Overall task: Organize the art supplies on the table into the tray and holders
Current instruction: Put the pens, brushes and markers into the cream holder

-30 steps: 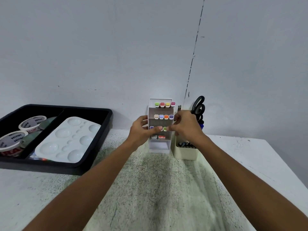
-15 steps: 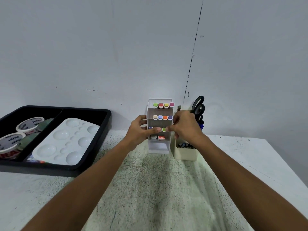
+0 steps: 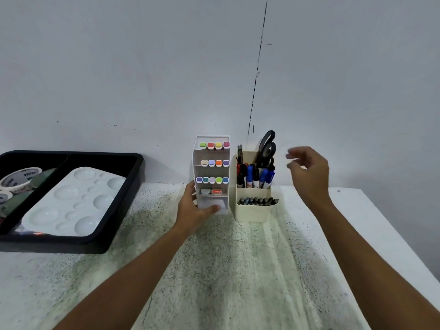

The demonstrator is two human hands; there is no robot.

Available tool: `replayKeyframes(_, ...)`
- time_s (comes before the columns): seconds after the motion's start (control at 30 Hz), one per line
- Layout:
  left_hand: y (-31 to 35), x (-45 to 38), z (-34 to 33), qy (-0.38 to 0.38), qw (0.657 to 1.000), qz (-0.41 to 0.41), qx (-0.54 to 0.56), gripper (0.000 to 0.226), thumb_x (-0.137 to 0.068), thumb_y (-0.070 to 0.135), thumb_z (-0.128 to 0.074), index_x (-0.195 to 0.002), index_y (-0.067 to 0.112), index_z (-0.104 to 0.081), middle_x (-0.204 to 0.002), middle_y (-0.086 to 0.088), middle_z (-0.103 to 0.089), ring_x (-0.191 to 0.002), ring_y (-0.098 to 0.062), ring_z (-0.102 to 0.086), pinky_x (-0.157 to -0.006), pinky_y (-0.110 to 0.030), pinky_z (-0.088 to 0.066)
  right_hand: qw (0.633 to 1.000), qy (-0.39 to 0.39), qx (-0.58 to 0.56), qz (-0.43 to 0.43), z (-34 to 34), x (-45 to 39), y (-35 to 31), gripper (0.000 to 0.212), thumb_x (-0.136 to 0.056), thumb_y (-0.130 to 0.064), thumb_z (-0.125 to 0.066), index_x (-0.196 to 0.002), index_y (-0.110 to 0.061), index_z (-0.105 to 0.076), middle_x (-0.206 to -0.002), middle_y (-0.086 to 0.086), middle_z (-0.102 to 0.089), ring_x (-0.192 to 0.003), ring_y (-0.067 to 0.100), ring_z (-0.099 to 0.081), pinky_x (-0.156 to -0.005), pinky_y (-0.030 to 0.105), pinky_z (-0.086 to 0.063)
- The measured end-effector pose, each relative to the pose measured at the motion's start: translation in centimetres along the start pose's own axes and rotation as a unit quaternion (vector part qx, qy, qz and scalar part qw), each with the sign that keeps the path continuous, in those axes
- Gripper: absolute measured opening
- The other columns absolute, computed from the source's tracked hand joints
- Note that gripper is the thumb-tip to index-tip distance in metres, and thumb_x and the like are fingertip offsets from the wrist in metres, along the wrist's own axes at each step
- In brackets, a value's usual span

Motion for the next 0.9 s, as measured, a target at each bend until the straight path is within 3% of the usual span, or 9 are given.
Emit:
replayKeyframes(0.1,-0.9,0.6,-0.6,0.014,0.999,-0.022,-0.019,0.074,-0.065,0.001,-0.086,-0.123,0.025,-0.046,-0.105,0.019,-0.063,-0.088,0.009,-0.063,-0.065,-0.009,-0.050,0.998,-0.007,0.021,-0.065,0.8,1.7,4.8,0.036,-0.082,0.015,-0.053,-0.104,-0.012,-0.062,-0.098,0.004,-0.066,-0.095,0.022,-0.065,-0.082,0.043,-0.057)
replayKeyframes(0.2,-1.9,1.0,-0.8,0.034,0.998,-0.035,-0.045,0.068,-0.069,0.006,-0.084,-0.120,0.035,-0.050,-0.101,0.018,-0.068,-0.090,0.002,-0.065,-0.070,-0.014,-0.053,0.977,-0.167,0.048,-0.121,-0.3,5.0,8.2,0.051,-0.082,0.013,-0.059,-0.129,-0.006,-0.052,-0.118,0.005,-0.059,-0.110,0.025,-0.060,-0.074,0.019,-0.054)
replayKeyframes(0.3,-2.6,1.0,-0.8,0.053,0.995,-0.032,-0.074,0.053,-0.078,0.012,-0.078,-0.115,0.039,-0.052,-0.102,0.018,-0.068,-0.091,0.001,-0.064,-0.073,-0.018,-0.054,0.959,-0.250,0.002,-0.137,-2.0,7.9,9.2,0.064,-0.079,-0.002,-0.075,-0.135,-0.014,-0.048,-0.120,-0.004,-0.062,-0.107,0.009,-0.062,-0.075,0.012,-0.052)
replayKeyframes(0.37,-2.7,0.9,-0.8,0.060,0.994,-0.035,-0.090,0.046,-0.081,0.014,-0.076,-0.114,0.036,-0.052,-0.102,0.020,-0.065,-0.092,0.001,-0.062,-0.074,-0.016,-0.052,0.966,-0.213,-0.040,-0.139,-2.7,8.6,9.1,0.057,-0.078,-0.004,-0.078,-0.126,-0.020,-0.053,-0.113,-0.009,-0.065,-0.102,0.003,-0.063,-0.078,0.015,-0.053)
replayKeyframes(0.47,-2.9,0.8,-0.8,0.063,0.992,-0.040,-0.106,0.043,-0.082,0.015,-0.075,-0.113,0.035,-0.053,-0.100,0.027,-0.062,-0.091,0.008,-0.060,-0.072,-0.006,-0.046,0.975,-0.171,-0.040,-0.135,-3.1,9.0,9.3,0.046,-0.081,-0.007,-0.075,-0.119,-0.024,-0.055,-0.107,-0.010,-0.067,-0.099,0.006,-0.065,-0.081,0.020,-0.056)
replayKeyframes(0.63,-3.0,1.0,-0.6,0.066,0.991,-0.042,-0.109,0.047,-0.079,0.014,-0.078,-0.116,0.031,-0.054,-0.100,0.024,-0.063,-0.094,0.006,-0.061,-0.076,-0.009,-0.051,0.978,-0.166,-0.009,-0.122,-3.1,9.0,9.9,0.051,-0.079,-0.009,-0.077,-0.125,-0.012,-0.054,-0.112,-0.005,-0.065,-0.105,0.007,-0.062,-0.080,0.009,-0.051)
replayKeyframes(0.77,-2.8,2.0,-0.2,0.052,0.993,-0.029,-0.101,0.055,-0.076,0.011,-0.080,-0.123,0.021,-0.054,-0.107,0.014,-0.064,-0.098,-0.001,-0.061,-0.085,-0.014,-0.052,0.981,-0.141,-0.008,-0.132,-2.3,10.4,9.8,0.069,-0.078,-0.014,-0.080,-0.138,-0.007,-0.047,-0.124,0.001,-0.059,-0.113,0.012,-0.057,-0.095,0.018,-0.047)
replayKeyframes(0.9,-3.3,4.9,1.4,0.039,0.992,-0.005,-0.116,0.075,-0.073,0.011,-0.083,-0.138,0.008,-0.045,-0.126,-0.002,-0.055,-0.115,-0.014,-0.054,-0.095,-0.017,-0.045,0.988,-0.106,0.004,-0.115,-0.8,13.3,8.9,0.055,-0.078,-0.016,-0.080,-0.127,-0.006,-0.056,-0.115,0.003,-0.063,-0.103,0.015,-0.062,-0.085,0.013,-0.049)
Point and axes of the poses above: each hand's wrist, its own x-axis away from the middle knuckle, its own z-axis out of the back of the hand, y = z × x, the point moved 1 cm from there along -x, towards the middle knuckle
